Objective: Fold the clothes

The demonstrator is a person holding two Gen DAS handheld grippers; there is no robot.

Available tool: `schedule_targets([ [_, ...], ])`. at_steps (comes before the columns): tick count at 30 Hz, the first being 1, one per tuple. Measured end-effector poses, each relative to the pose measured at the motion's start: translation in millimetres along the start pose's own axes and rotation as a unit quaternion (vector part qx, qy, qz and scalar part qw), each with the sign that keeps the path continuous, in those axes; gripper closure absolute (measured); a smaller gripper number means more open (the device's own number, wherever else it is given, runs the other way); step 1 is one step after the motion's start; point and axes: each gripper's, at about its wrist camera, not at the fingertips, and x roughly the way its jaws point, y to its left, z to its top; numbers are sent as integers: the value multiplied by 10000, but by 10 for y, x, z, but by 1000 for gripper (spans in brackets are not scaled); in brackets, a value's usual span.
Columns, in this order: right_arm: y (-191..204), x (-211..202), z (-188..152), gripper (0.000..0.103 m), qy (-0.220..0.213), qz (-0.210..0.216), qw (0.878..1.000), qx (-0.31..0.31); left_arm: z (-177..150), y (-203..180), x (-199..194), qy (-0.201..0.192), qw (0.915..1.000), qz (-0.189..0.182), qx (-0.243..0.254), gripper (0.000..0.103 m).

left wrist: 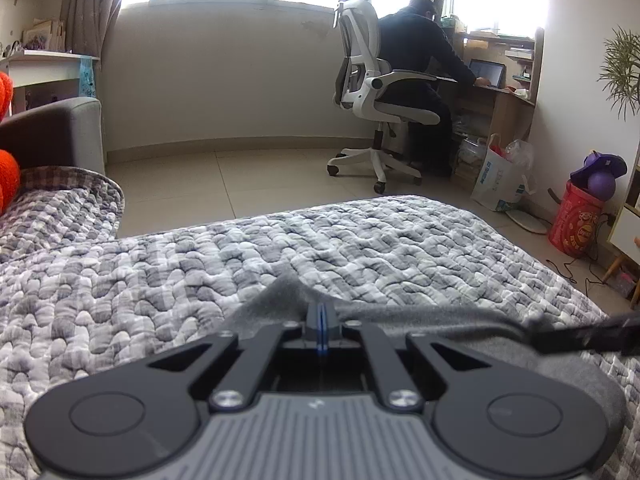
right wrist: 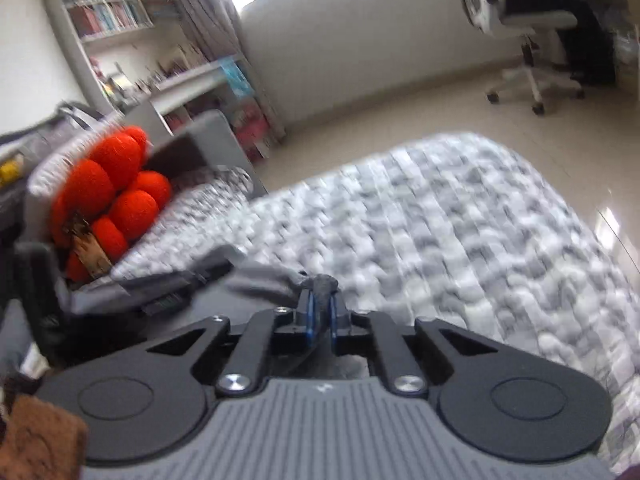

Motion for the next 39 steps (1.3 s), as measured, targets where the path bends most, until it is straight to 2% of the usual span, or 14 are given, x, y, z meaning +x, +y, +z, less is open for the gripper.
schedule_targets([
  [3,-29,4,18,95,-10,99,9999,107,6,22,-4,3,10000,-29,-87,100],
  [6,-14,-49,17,87,-112,176,9996,188,21,19,-54,-22,9999,-25,-169,100],
  [8,50,-130,33,78,-341,154,9993,-31,37,4,-131,-47,9997,10,-234,99],
  [10,130,-206,45,65,-562,101,9979,-293,58,-25,-248,-110,9996,55,-246,95],
  [15,393,-293,-28,64,-999,79,9896,-1033,54,-74,-594,-378,9991,-51,-207,87],
  [18,547,-284,-106,64,-1089,187,9838,-1409,5,-93,-748,-465,9986,-165,-185,81],
  [22,623,-153,-195,63,-893,295,9832,-1563,-185,-116,-675,-347,9993,-117,-65,81],
  [24,629,-75,-240,63,-781,180,9825,-1684,-294,-107,-605,-300,9995,-78,90,80],
  [27,642,89,-370,61,-565,-245,9722,-2260,-318,-145,-564,-279,9991,-37,309,80],
  [29,659,118,-435,61,-662,-331,9627,-2601,-320,-165,-556,-252,9990,17,376,80],
  [36,633,50,-438,59,-826,-306,9677,-2362,-282,-89,-594,-231,9995,-116,173,79],
  [39,675,-20,-399,57,-898,-190,9704,-2232,-241,-32,-667,-274,9994,-138,127,75],
])
